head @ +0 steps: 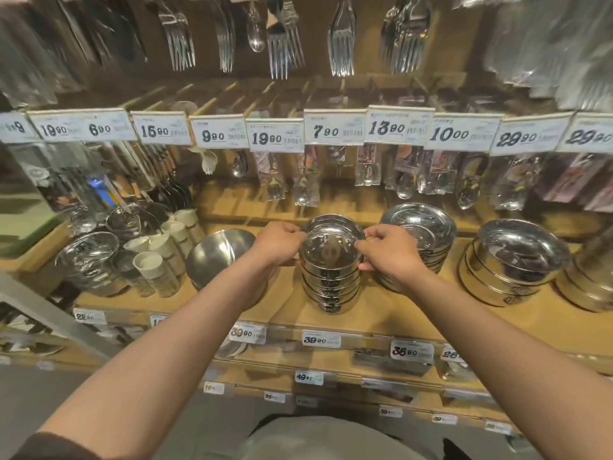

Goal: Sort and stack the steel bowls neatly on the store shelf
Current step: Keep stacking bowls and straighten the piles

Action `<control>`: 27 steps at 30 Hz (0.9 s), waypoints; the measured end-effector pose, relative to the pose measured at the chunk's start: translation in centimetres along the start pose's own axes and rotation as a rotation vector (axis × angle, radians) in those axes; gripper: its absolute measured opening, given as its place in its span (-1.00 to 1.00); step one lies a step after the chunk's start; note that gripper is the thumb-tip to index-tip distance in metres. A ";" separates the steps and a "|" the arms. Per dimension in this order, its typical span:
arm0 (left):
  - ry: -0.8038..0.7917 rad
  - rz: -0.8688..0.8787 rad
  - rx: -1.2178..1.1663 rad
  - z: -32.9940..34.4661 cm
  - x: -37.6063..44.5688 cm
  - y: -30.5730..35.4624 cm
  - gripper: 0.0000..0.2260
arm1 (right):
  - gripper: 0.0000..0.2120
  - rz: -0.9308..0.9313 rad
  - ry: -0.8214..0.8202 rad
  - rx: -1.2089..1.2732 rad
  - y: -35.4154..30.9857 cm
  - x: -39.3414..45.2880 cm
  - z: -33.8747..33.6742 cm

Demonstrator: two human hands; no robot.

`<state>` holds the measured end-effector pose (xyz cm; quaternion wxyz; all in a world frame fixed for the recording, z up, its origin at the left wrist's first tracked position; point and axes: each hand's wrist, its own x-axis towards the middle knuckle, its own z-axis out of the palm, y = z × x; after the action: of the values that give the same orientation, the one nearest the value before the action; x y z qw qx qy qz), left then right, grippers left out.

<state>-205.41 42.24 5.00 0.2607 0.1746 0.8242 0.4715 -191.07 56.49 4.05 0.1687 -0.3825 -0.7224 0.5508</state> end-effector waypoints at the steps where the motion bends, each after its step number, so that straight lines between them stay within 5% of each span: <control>1: -0.006 -0.005 0.002 0.0 0.0 0.0 -0.77 | -0.91 0.005 -0.002 -0.006 0.0 0.0 0.0; 8: -0.021 -0.030 -0.068 -0.1 0.2 -0.6 -0.83 | -0.93 -0.001 -0.022 -0.004 0.7 0.6 -0.1; 14: -0.089 -0.120 -0.218 0.5 -0.2 -2.4 -0.53 | -0.63 0.094 -0.081 0.055 2.1 0.5 0.0; 20: -0.225 -0.174 -0.419 1.5 -0.6 -3.6 -0.62 | -0.47 0.206 -0.203 0.191 3.0 -0.1 1.2; 27: -0.233 -0.143 -0.384 1.5 0.1 -2.5 -0.67 | -0.46 0.251 -0.185 0.224 2.5 0.7 1.4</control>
<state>-204.70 42.10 2.11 0.4153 0.1159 0.6939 0.5767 -191.50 56.30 1.15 0.0728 -0.3961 -0.6158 0.6772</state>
